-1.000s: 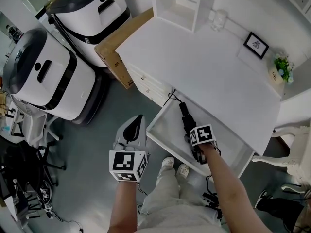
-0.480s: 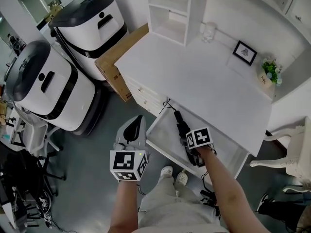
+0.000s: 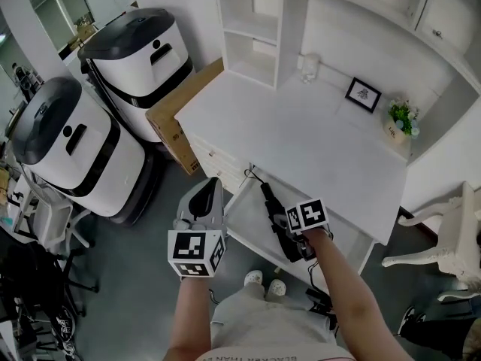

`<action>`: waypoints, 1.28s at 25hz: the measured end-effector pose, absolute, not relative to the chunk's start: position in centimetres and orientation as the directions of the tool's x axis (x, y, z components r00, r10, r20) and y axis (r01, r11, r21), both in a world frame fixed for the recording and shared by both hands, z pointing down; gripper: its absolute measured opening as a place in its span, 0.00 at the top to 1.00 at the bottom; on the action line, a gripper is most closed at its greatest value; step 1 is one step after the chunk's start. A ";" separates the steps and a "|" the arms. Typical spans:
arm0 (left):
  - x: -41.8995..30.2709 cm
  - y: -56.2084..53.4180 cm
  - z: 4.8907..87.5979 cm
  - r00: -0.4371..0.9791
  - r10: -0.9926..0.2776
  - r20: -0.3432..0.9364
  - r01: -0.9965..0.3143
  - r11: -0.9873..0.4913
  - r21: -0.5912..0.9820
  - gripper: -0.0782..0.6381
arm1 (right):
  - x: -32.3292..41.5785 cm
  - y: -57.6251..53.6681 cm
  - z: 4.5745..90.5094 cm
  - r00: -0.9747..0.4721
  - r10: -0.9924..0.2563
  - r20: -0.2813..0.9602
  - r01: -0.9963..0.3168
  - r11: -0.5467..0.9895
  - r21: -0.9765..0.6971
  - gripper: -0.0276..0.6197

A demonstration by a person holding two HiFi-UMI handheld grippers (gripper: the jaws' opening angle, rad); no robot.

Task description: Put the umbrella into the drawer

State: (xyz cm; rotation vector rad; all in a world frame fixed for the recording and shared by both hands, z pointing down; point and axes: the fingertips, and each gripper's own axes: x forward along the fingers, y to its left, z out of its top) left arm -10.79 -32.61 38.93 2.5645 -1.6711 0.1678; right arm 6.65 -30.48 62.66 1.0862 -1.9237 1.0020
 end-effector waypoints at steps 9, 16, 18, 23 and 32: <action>-9.2 -32.0 36.3 0.427 -0.902 0.072 -0.903 -0.429 -0.015 0.88 | 7.6 -30.2 57.3 -0.431 -0.440 0.788 -0.882 0.388 -0.266 0.54; -8.2 -31.3 34.7 0.450 -0.892 0.034 -0.892 -0.451 -0.028 0.88 | 8.8 -30.2 53.1 -0.395 -0.563 0.726 -0.903 0.385 -0.193 0.72; -8.0 -31.2 34.2 0.454 -0.891 0.024 -0.890 -0.455 -0.032 0.88 | 8.8 -30.0 52.1 -0.393 -0.585 0.709 -0.903 0.390 -0.178 0.74; -7.8 -30.8 33.0 0.466 -0.885 -0.009 -0.884 -0.465 -0.044 0.88 | 8.8 -29.8 49.0 -0.396 -0.646 0.653 -0.902 0.406 -0.145 0.80; -7.4 -30.5 31.1 0.489 -0.871 -0.046 -0.871 -0.486 -0.070 0.88 | 9.5 -29.5 42.0 -0.398 -0.762 0.511 -0.903 0.425 -0.069 0.94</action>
